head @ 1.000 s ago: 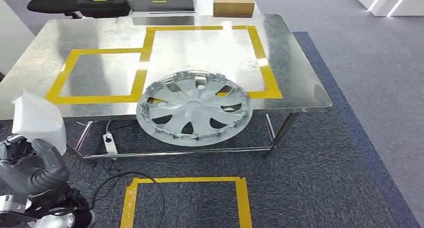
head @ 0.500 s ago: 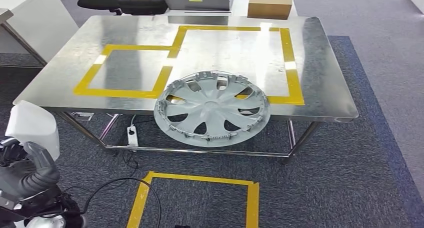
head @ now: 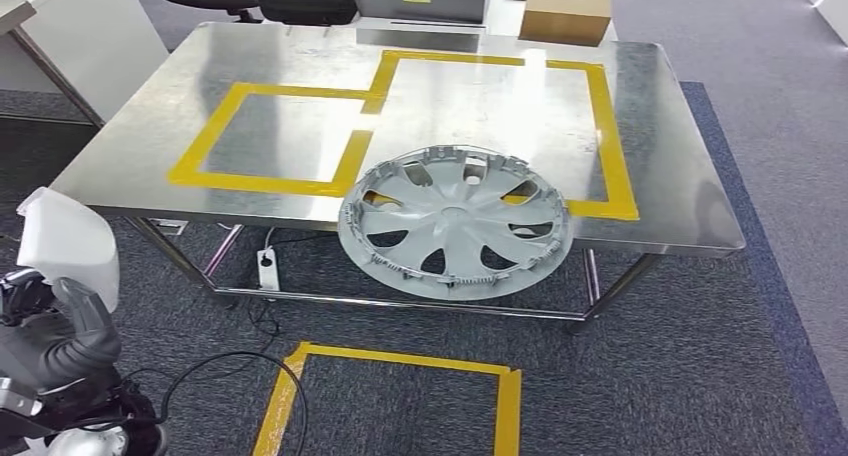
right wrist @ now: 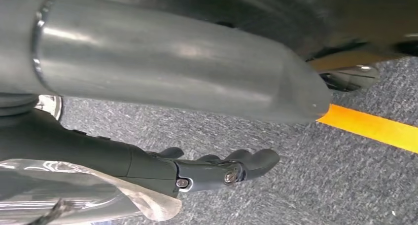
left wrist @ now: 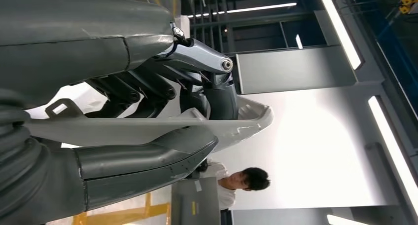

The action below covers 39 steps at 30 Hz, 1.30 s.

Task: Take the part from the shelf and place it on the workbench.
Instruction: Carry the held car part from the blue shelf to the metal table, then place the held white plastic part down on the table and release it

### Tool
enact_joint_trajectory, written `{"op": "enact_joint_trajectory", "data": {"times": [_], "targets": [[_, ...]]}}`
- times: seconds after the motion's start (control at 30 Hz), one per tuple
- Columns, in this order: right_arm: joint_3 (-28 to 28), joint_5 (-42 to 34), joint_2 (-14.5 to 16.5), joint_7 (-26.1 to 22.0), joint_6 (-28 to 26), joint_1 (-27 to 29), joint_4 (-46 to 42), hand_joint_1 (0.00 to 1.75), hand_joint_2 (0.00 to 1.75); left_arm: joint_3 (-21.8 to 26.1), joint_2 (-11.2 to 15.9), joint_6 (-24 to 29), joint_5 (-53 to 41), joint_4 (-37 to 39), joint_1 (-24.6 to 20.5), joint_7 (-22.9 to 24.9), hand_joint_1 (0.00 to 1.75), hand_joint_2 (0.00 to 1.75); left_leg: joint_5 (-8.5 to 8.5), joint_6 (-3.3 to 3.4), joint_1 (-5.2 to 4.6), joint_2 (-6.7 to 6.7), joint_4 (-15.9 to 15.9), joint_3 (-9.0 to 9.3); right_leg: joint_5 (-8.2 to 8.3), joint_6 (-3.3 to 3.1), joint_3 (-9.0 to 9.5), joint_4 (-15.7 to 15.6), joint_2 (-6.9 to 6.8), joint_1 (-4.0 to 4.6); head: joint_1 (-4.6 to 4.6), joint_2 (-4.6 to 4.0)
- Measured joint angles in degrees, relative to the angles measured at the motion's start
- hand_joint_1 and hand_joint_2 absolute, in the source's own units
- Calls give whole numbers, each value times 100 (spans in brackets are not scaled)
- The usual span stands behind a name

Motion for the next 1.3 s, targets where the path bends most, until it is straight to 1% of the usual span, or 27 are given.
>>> {"op": "enact_joint_trajectory", "data": {"times": [0.03, 0.1, 0.17, 0.27, 0.33, 0.37, 0.43, 0.47, 0.5, 0.53, 0.6, 0.63, 0.67, 0.7, 0.8, 0.83, 0.87, 0.9, 0.97, 1.0, 1.03, 1.07, 1.1, 1.13, 1.17, 1.2, 1.3], "targets": [[-1, 5, 0, 1, 0, 4, 0, 0, 0, -1, 0, -9, -7, 0, 0, 1, 175, 175, -13, 0, -4, -4, 1, 16, 156, -7, 26, -129, 0, 1, 1, 0], [-2, 12, -1, 1, 0, 1, 0, 0, 0, -3, 0, -17, -30, -1, 0, 4, 175, 175, -48, -28, -8, -12, 5, 62, 587, -46, 334, -866, 0, 6, 1, 0], [-1, 12, -2, -8, 0, -10, 0, 0, 0, -3, 1, -18, -50, -2, -4, 10, 175, 175, -86, -85, -26, -13, 27, 79, 783, -94, 639, -1476, 5, 22, -5, 0], [-2, 16, -3, -16, 1, 0, 0, 0, 0, -7, 2, -30, -66, -2, -9, 25, 175, 175, -106, -171, -27, -11, 30, 81, 771, -162, 727, -1610, 10, 35, -9, 1], [-7, 16, -3, -31, -2, 6, 0, 0, 0, -11, 2, -36, -89, -2, -18, 32, 175, 175, -210, -236, -13, -7, 188, 31, 773, -222, 770, -1643, 3, 16, -22, 1], [-9, 16, -2, -39, -2, 1, 0, 0, 0, -14, 2, -37, -99, -2, -24, 36, 175, 175, -336, -269, -4, -5, 423, -71, 768, -254, 798, -1659, -2, 3, -31, 1], [-13, 21, -2, -46, 1, -3, 0, 0, 0, -22, -2, -39, -114, -2, -22, 51, 175, 175, -656, -320, 14, -3, 1177, -442, 731, -297, 838, -1659, -11, 4, -38, 0], [-15, 24, -2, -44, 2, 0, 0, 0, 0, -25, -3, -44, -120, -2, -16, 60, 175, 175, -743, -337, 22, -3, 1502, -622, 710, -305, 860, -1659, -13, 5, -37, 0], [-19, 28, -2, -41, 2, 5, 0, 0, 0, -27, -4, -48, -127, -2, -11, 69, 175, 175, -725, -347, 29, -2, 1663, -731, 687, -305, 887, -1658, -13, 6, -37, 0], [-23, 28, -2, -38, 3, 9, 0, 0, 0, -27, -4, -52, -135, -2, -9, 73, 175, 175, -588, -348, 35, -2, 1599, -734, 662, -297, 922, -1657, -9, 5, -39, 0], [-30, 28, -2, -30, 7, 14, 0, 0, 0, -28, -4, -56, -150, -2, -10, 78, 175, 175, -126, -330, 46, 2, 939, -479, 600, -270, 1009, -1658, -3, 4, -37, 0], [-33, 30, -2, -21, 10, 10, 0, 0, 0, -30, -4, -60, -155, -1, -11, 83, 175, 175, 27, -313, 38, 6, 590, -323, 562, -241, 1039, -1655, 0, 13, -38, 0], [-34, 33, -2, -9, 13, 6, 0, 0, 0, -32, -5, -66, -161, -1, -15, 89, 175, 175, 88, -283, 27, 10, 329, -205, 531, -206, 1053, -1653, 0, 20, -37, 0], [-36, 35, -2, 1, 16, 2, 0, 0, 0, -34, -5, -75, -166, -1, -14, 97, 175, 175, 71, -249, 13, 12, 193, -144, 506, -168, 1042, -1656, -4, 26, -34, 0], [-38, 43, -2, 12, 17, -4, 0, 0, 0, -38, -4, -105, -177, -4, 5, 111, 175, 175, -50, -121, 0, -1, 99, -75, 436, -54, 1056, -1677, -28, 20, -24, 1], [-38, 45, -2, 13, 17, -9, 0, 0, 0, -38, -4, -110, -178, -5, 9, 111, 175, 175, -75, -78, 7, -3, 71, -29, 387, -24, 1034, -1587, -32, 17, -14, 1], [-40, 48, -2, 13, 17, -14, 0, 0, 0, -39, -5, -114, -179, -6, 11, 112, 175, 175, -90, -42, 16, -3, 44, 20, 301, -3, 933, -1375, -33, 16, -1, 1], [-42, 50, -2, 13, 17, -15, 0, 0, 0, -41, -8, -116, -179, -6, 14, 114, 175, 175, -115, -13, 16, 2, 33, 61, 171, 9, 728, -1028, -31, 14, 14, 0], [-47, 52, -2, 11, 16, -3, 0, 0, 0, -45, -11, -117, -181, -6, 27, 116, 175, 175, -189, 23, 4, 6, 32, 133, -81, 22, 176, -217, -30, 17, 28, 0], [-49, 53, -2, 9, 16, 12, 0, 0, 0, -45, -14, -117, -182, -6, 37, 118, 175, 175, -237, 29, -2, 3, 33, 187, -76, 20, -40, 25, -29, 18, 27, 0], [-51, 53, -2, 7, 15, 27, 0, 0, 0, -46, -15, -117, -183, -5, 45, 120, 175, 175, -294, 29, -6, -3, 33, 260, 74, 12, -143, 35, -29, 20, 28, 0], [-51, 55, -2, 4, 15, 38, 0, 0, 0, -46, -18, -117, -184, -5, 51, 122, 175, 175, -359, 22, -8, -8, 33, 351, 341, -3, -131, -185, -29, 22, 29, 0], [-52, 58, -2, 0, 15, 47, 0, 0, 0, -46, -21, -117, -185, -5, 55, 126, 175, 175, -434, 11, -9, -10, 32, 452, 663, -27, -35, -573, -29, 27, 29, 0], [-52, 61, -2, -4, 15, 52, 0, 0, 0, -46, -25, -117, -186, -5, 56, 128, 175, 175, -508, -9, -15, -10, 28, 533, 883, -52, 92, -917, -28, 40, 29, -1], [-52, 64, -2, -8, 13, 54, 0, 0, 0, -46, -28, -117, -188, -5, 54, 130, 175, 175, -573, -37, -20, -13, 26, 589, 990, -82, 226, -1207, -27, 53, 28, -1], [-52, 67, -2, -13, 12, 54, 0, 0, 0, -46, -32, -116, -190, -4, 54, 132, 175, 175, -621, -67, -22, -14, 16, 621, 997, -112, 315, -1358, -26, 68, 26, -1], [-53, 75, -2, -14, 9, 58, 0, 0, 0, -49, -42, -118, -197, -6, 60, 139, 175, 175, -695, -155, -18, -15, -50, 709, 865, -209, 450, -1445, -22, 69, 14, 1]]}}
